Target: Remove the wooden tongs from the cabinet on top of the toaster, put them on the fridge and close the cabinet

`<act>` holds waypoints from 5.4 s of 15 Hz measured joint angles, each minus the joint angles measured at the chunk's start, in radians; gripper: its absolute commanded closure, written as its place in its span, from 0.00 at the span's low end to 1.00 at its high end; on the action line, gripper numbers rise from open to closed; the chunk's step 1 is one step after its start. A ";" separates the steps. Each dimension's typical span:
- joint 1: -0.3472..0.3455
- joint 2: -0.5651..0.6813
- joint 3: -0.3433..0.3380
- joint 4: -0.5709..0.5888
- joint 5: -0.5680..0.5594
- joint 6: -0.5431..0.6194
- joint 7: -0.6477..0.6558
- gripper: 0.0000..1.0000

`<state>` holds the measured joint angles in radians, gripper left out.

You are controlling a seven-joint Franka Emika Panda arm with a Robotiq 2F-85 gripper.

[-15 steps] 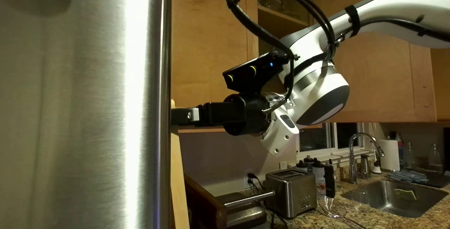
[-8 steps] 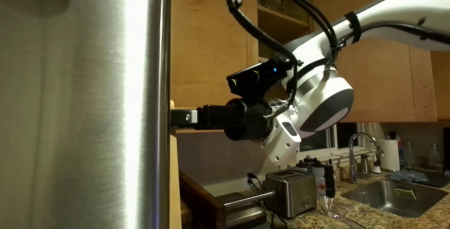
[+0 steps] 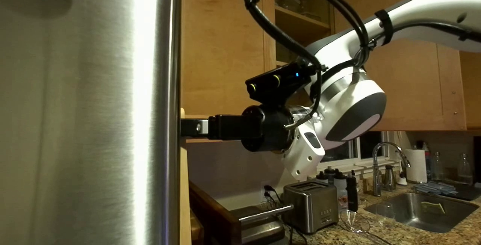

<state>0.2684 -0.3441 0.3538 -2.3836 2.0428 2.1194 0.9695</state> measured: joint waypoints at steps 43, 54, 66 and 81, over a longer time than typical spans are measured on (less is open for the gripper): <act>0.062 -0.186 -0.079 -0.107 -0.164 0.203 0.172 0.00; 0.000 -0.406 -0.096 -0.269 -0.716 0.046 0.548 0.00; -0.154 -0.430 -0.105 -0.190 -1.100 -0.183 0.594 0.00; -0.348 -0.282 -0.294 -0.049 -1.679 -0.203 0.261 0.00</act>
<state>-0.0800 -0.6262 0.0599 -2.4329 0.3640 1.9165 1.2305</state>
